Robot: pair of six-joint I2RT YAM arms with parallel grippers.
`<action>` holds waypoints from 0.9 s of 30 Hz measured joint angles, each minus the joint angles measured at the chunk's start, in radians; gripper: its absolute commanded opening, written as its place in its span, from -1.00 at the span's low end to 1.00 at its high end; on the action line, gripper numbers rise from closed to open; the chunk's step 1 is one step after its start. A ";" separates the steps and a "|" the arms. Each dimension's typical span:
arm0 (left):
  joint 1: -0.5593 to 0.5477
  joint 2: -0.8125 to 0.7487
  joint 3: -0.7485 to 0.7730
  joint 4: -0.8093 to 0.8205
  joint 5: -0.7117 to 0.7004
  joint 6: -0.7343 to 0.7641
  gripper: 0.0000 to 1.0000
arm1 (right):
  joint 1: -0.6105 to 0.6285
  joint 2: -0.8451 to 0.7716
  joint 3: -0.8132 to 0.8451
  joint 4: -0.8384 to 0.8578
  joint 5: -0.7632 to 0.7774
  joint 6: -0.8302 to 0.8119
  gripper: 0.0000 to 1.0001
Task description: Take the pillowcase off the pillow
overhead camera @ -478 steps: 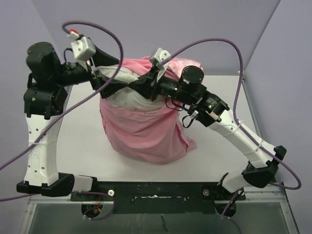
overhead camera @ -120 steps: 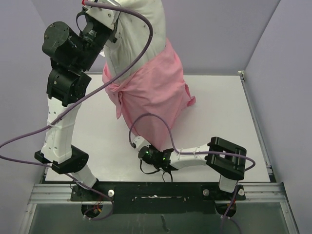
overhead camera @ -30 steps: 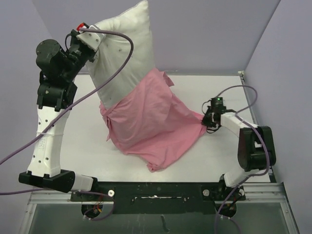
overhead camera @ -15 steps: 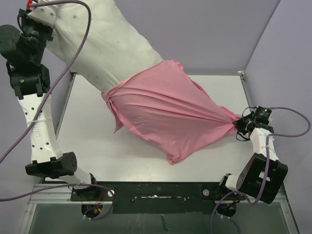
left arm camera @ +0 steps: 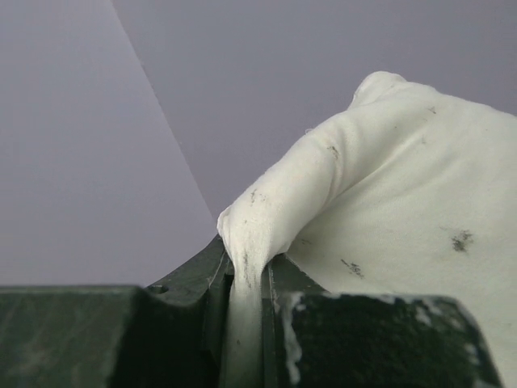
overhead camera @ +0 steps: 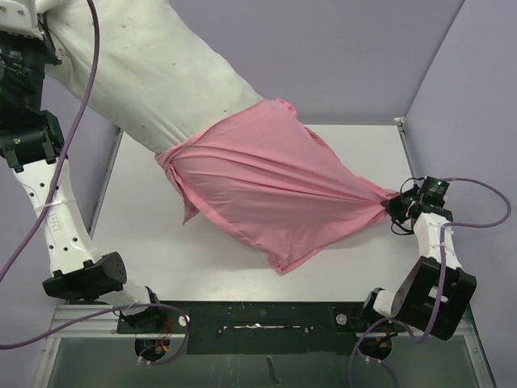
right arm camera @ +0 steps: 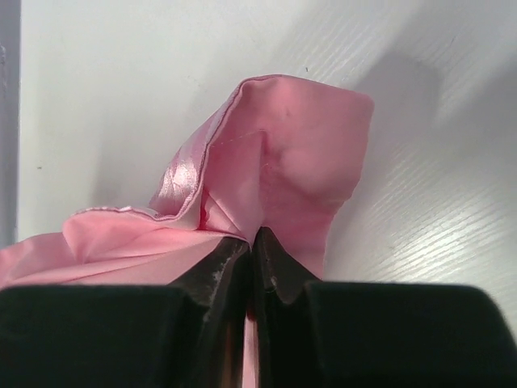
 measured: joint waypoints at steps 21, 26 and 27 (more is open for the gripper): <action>-0.430 -0.196 -0.464 -0.094 -0.056 0.048 -1.00 | 1.138 -0.100 0.023 0.141 0.723 -0.520 0.45; -0.430 -0.214 -0.487 -0.079 -0.090 0.090 -1.00 | 1.505 0.037 0.037 0.295 0.721 -0.623 0.59; -0.430 -0.215 -0.494 -0.075 -0.096 0.098 -1.00 | 1.564 0.096 0.051 0.317 0.719 -0.638 0.60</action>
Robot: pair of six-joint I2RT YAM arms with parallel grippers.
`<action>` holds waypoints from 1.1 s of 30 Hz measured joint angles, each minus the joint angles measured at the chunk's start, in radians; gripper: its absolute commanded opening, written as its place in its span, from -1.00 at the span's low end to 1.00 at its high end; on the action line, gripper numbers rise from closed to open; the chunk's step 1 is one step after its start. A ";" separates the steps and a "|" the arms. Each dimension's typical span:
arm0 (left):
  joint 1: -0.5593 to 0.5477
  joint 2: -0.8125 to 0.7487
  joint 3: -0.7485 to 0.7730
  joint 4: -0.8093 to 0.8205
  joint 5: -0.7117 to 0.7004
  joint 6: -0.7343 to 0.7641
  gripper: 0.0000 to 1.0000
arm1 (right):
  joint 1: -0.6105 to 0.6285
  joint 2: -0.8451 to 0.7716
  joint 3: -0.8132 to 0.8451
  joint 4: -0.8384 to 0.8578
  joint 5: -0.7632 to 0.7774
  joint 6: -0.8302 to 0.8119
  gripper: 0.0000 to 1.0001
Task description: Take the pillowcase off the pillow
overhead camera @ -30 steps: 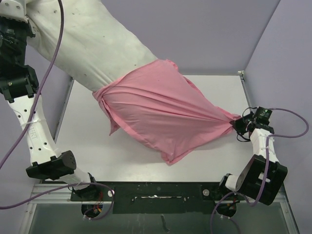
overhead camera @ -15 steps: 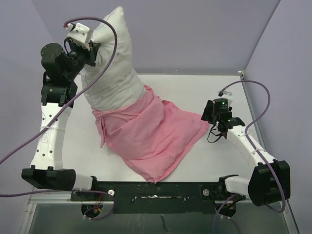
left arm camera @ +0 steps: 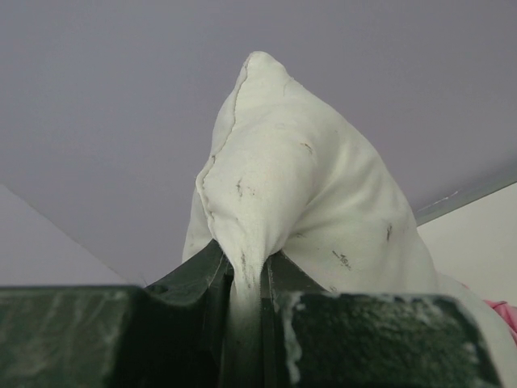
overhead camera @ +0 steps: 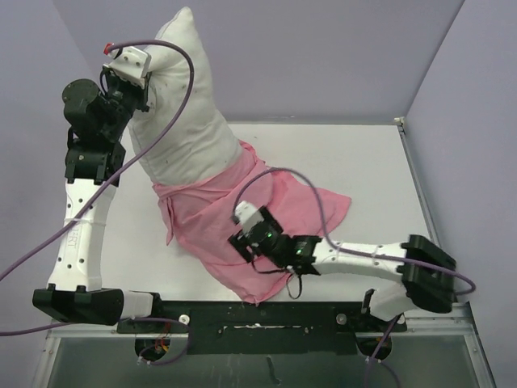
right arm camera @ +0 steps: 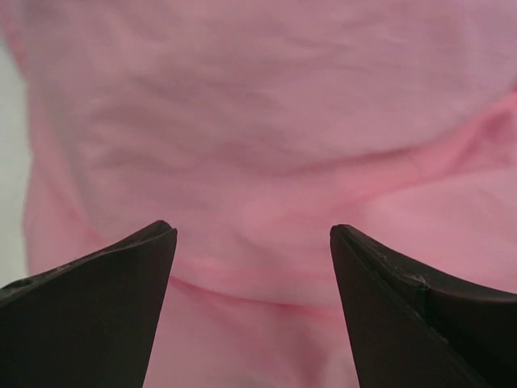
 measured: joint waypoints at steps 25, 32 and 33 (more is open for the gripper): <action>0.067 0.017 0.117 0.019 -0.019 0.071 -1.00 | -0.007 0.358 0.001 0.082 -0.082 0.259 -1.00; 0.172 0.104 0.292 0.069 -0.029 0.041 -1.00 | -0.271 -0.034 -0.282 -0.065 -0.042 0.492 -1.00; 0.194 0.112 0.311 0.078 -0.032 0.032 -1.00 | -0.308 -0.091 -0.305 -0.085 -0.038 0.516 -1.00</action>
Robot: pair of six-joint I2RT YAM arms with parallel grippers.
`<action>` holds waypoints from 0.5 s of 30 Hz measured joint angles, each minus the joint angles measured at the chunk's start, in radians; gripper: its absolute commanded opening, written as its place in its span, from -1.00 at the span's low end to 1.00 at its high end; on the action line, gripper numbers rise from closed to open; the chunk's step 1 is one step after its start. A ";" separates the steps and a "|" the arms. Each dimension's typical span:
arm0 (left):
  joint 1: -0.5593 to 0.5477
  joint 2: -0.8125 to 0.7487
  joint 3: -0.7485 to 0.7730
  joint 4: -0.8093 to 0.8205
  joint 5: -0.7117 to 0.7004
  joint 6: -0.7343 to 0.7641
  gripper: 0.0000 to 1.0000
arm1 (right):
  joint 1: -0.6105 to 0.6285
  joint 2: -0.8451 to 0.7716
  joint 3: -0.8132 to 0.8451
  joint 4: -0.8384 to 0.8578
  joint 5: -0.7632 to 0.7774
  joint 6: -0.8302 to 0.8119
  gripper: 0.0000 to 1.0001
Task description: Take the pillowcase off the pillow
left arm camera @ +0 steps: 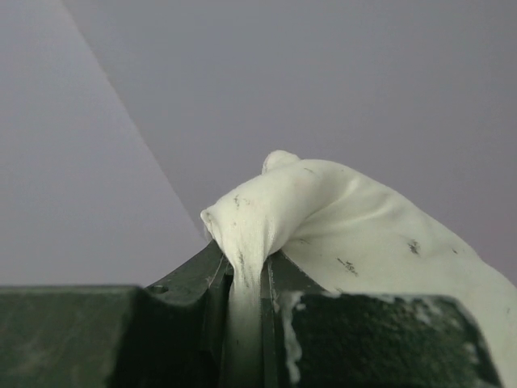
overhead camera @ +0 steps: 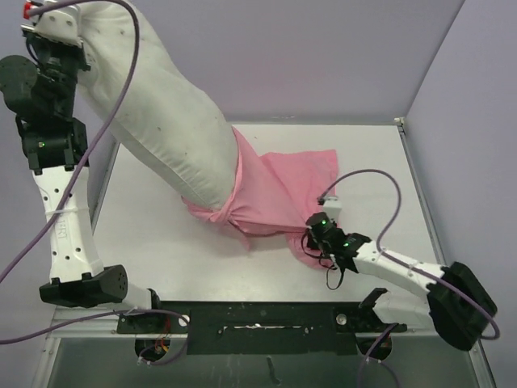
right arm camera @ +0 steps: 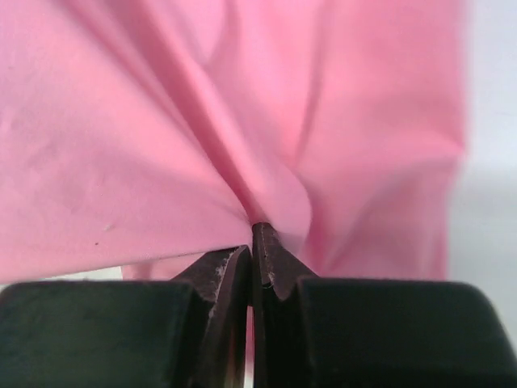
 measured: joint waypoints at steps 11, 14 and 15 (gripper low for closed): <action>0.119 0.028 0.100 0.120 -0.050 -0.108 -1.00 | -0.459 -0.455 -0.056 -0.261 -0.005 0.084 -1.00; 0.119 0.028 0.100 0.165 -0.092 -0.130 -1.00 | -0.584 -0.468 -0.056 -0.320 -0.031 0.062 -1.00; 0.119 0.028 0.100 0.183 -0.108 -0.146 -1.00 | -0.620 -0.467 -0.056 -0.332 -0.045 0.054 -1.00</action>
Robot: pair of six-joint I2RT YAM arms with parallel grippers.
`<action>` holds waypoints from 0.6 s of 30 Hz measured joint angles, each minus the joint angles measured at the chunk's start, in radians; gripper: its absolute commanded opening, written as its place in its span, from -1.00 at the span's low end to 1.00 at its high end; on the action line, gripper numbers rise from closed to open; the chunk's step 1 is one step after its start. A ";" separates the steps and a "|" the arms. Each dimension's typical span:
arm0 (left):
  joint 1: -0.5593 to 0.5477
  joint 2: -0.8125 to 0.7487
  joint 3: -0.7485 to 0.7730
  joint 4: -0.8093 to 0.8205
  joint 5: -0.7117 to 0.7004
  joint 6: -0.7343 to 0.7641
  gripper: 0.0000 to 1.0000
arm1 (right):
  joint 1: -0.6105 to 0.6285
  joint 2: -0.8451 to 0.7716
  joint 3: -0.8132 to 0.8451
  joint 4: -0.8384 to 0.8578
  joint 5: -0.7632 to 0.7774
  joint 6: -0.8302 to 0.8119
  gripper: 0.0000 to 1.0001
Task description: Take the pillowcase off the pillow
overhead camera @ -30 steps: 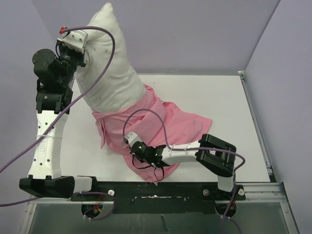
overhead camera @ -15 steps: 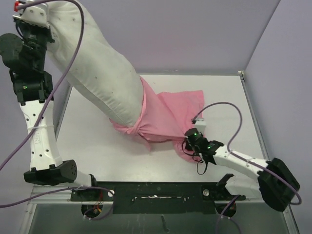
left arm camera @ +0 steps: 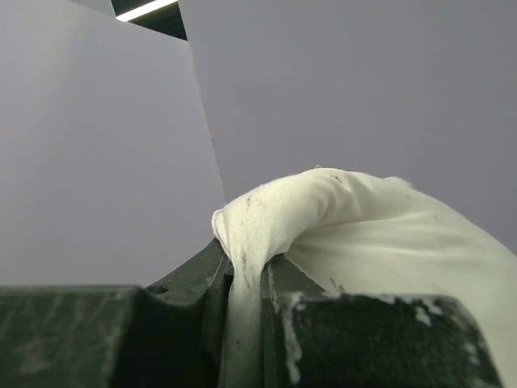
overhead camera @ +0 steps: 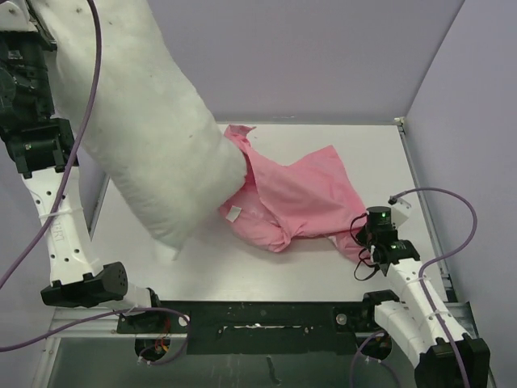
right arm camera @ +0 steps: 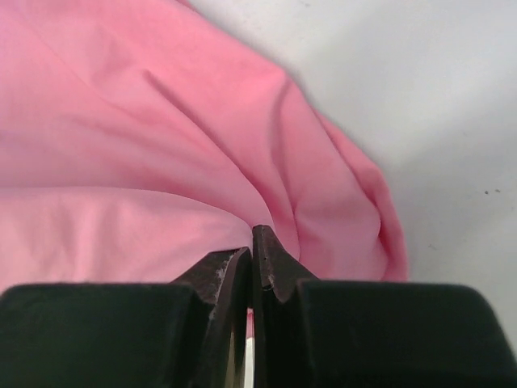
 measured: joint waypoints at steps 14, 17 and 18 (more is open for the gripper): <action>-0.011 -0.043 -0.046 -0.149 0.249 -0.176 -1.00 | -0.359 0.031 0.138 -0.062 -0.151 -0.093 -1.00; -0.037 -0.043 -0.066 -0.214 0.277 -0.182 -1.00 | -0.479 0.035 0.200 -0.067 -0.188 -0.097 -1.00; -0.052 -0.043 -0.074 -0.227 0.282 -0.181 -1.00 | -0.496 0.040 0.222 -0.068 -0.196 -0.096 -1.00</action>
